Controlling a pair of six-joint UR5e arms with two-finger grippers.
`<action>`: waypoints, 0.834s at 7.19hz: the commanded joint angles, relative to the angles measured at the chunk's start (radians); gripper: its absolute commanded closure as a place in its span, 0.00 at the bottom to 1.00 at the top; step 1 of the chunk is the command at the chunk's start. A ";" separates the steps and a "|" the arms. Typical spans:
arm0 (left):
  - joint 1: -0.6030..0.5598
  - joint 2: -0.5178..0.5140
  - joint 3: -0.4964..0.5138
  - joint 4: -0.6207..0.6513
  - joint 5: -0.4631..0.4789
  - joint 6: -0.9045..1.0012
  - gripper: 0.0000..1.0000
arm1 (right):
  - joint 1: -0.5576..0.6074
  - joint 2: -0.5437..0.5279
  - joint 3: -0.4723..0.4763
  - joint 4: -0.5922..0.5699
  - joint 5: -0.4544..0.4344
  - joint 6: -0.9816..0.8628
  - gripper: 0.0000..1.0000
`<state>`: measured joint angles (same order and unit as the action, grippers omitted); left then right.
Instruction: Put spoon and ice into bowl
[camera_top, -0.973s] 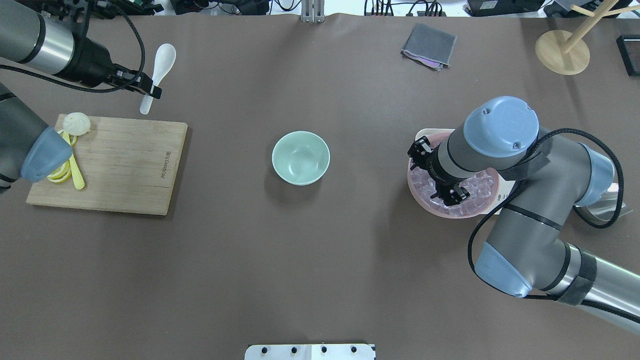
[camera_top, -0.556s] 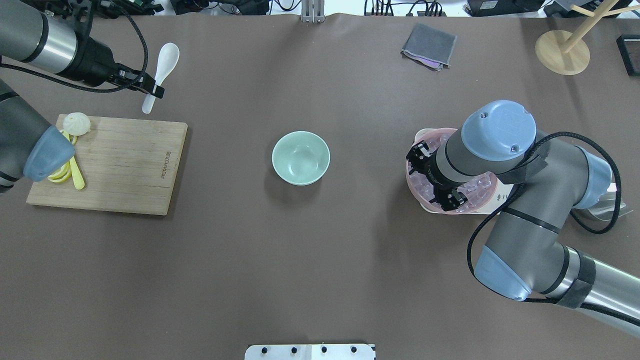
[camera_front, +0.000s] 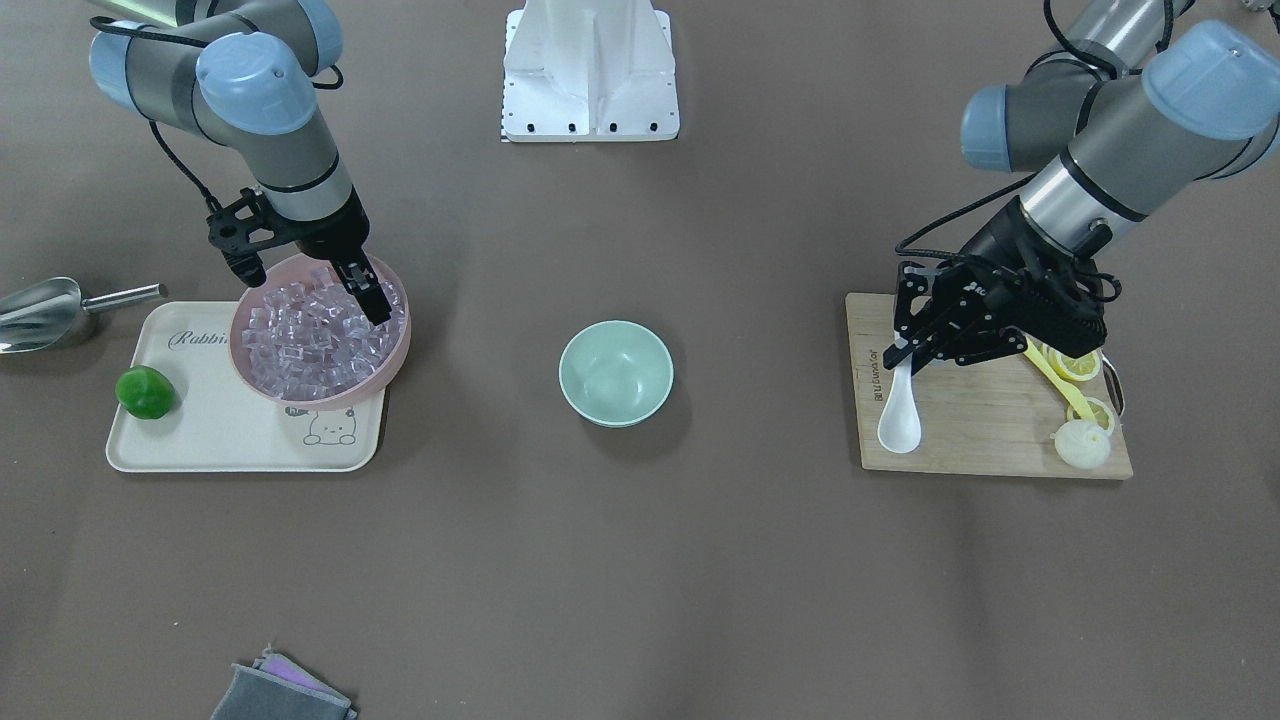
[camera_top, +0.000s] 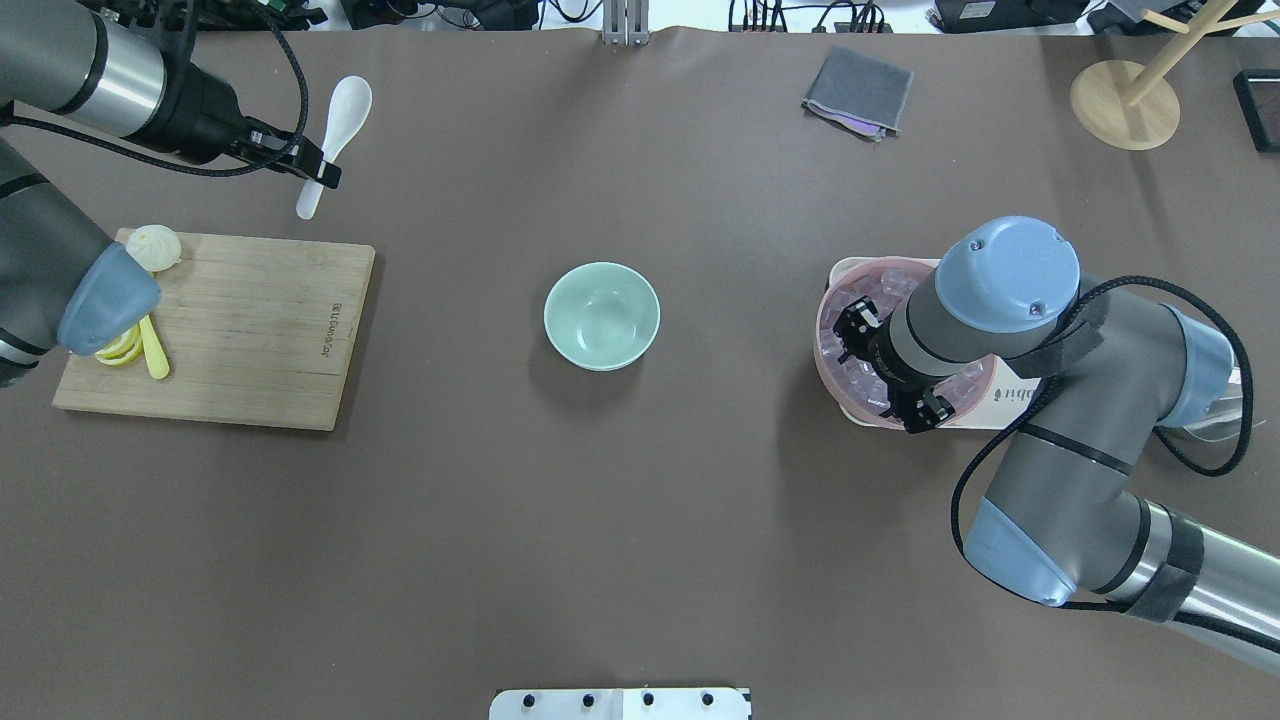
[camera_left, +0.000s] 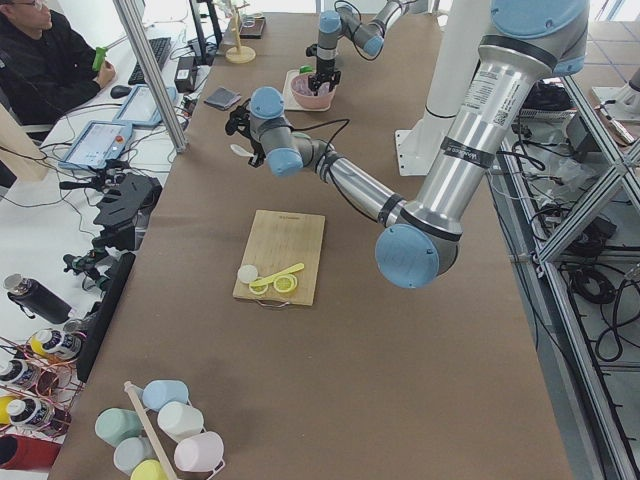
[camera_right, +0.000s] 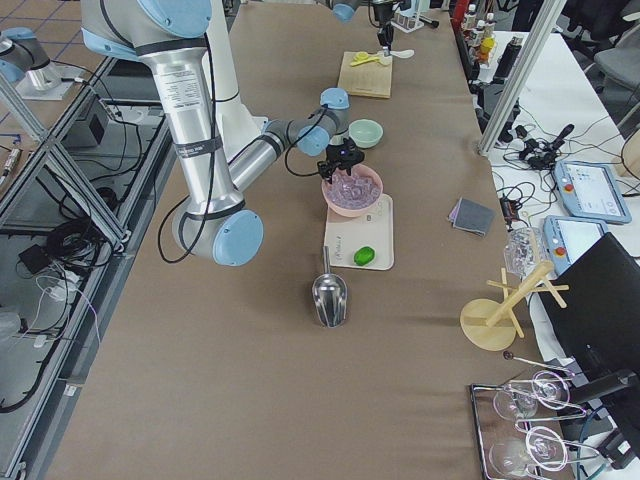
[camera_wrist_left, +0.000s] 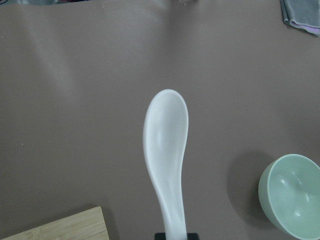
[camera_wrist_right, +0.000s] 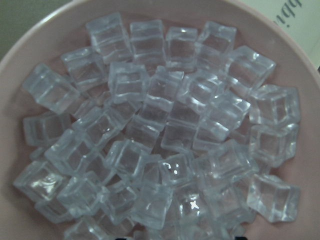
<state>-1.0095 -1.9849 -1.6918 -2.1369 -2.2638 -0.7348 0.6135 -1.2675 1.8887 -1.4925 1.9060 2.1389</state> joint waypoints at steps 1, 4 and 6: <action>0.003 -0.006 0.000 0.000 -0.002 0.000 1.00 | -0.005 0.005 -0.002 0.001 0.013 0.003 0.22; 0.005 -0.006 0.000 0.000 -0.008 0.000 1.00 | -0.020 0.013 -0.006 0.002 0.013 -0.007 0.23; 0.005 -0.008 -0.003 0.000 -0.010 0.000 1.00 | -0.029 0.022 -0.005 0.002 0.011 -0.002 0.43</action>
<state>-1.0051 -1.9915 -1.6935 -2.1369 -2.2719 -0.7348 0.5912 -1.2509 1.8838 -1.4910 1.9187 2.1350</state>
